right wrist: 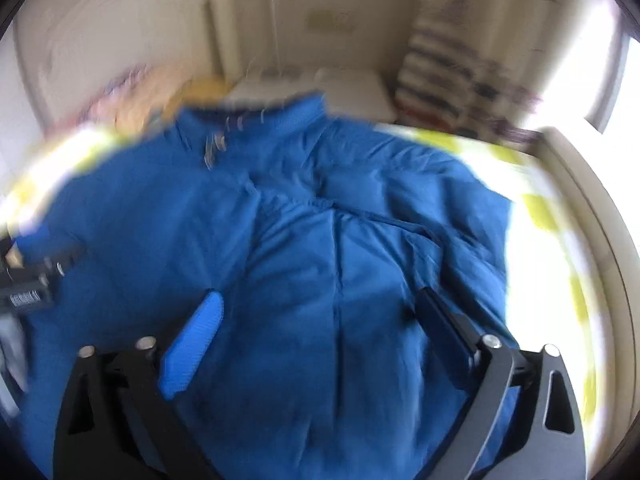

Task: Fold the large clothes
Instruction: 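Grasp the jacket hem with both tools and fold it toward the collar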

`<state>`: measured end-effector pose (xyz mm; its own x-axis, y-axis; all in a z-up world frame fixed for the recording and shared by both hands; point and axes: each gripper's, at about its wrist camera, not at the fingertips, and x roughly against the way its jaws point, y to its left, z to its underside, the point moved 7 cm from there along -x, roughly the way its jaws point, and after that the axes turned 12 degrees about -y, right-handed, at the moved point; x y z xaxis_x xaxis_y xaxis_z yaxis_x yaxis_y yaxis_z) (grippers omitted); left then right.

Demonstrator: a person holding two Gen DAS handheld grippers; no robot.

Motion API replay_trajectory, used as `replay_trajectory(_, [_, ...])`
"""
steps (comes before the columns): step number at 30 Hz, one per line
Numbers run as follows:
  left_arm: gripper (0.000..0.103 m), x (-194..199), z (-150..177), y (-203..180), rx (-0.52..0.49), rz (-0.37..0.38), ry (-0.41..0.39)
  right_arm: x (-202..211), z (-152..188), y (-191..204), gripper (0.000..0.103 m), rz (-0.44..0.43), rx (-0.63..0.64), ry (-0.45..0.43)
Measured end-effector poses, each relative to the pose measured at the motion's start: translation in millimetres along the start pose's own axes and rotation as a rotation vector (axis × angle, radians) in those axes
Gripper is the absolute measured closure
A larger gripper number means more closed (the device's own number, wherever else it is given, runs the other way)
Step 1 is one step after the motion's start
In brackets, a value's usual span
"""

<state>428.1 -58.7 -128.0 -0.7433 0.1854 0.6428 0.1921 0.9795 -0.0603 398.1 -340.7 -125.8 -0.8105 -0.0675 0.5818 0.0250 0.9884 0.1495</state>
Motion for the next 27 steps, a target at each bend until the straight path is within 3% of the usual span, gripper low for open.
replay_trajectory(1, [0.005, 23, 4, -5, 0.006, 0.051, -0.032, 22, 3, 7, 0.004, -0.040, 0.006, -0.035])
replay_trajectory(4, [0.005, 52, 28, -19, -0.056, 0.084, -0.050, 45, 31, 22, 0.003, -0.038, 0.117, -0.011])
replay_trajectory(7, [0.005, 46, 70, -32, -0.153, 0.064, 0.021, 34, 71, 22, 0.003, 0.017, 0.220, 0.096])
replay_trajectory(8, [0.004, 36, 87, -32, -0.183, 0.039, 0.069, 21, 92, 17, 0.003, 0.035, 0.241, 0.180])
replay_trajectory(9, [0.004, 30, 98, -30, -0.177, 0.042, 0.093, 20, 99, 13, 0.003, 0.023, 0.216, 0.194])
replay_trajectory(14, [0.004, 64, 107, -3, -0.059, 0.036, 0.070, 74, 105, 9, 0.003, -0.014, 0.178, 0.160])
replay_trajectory(16, [0.004, 91, 121, 7, -0.072, 0.007, 0.046, 100, 119, 14, 0.003, -0.040, 0.212, 0.140])
replay_trajectory(18, [0.004, 110, 139, 9, -0.072, 0.031, 0.040, 122, 143, 22, 0.003, -0.071, 0.261, 0.135])
replay_trajectory(20, [0.004, 117, 171, 12, -0.090, 0.037, 0.086, 131, 175, 22, 0.003, -0.074, 0.299, 0.151])
replay_trajectory(25, [0.004, 146, 184, 20, -0.105, -0.008, 0.043, 159, 180, 10, 0.003, -0.067, 0.194, 0.091])
replay_trajectory(27, [0.004, 163, 191, 13, -0.122, 0.003, 0.021, 177, 184, 14, 0.003, -0.104, 0.187, 0.061])
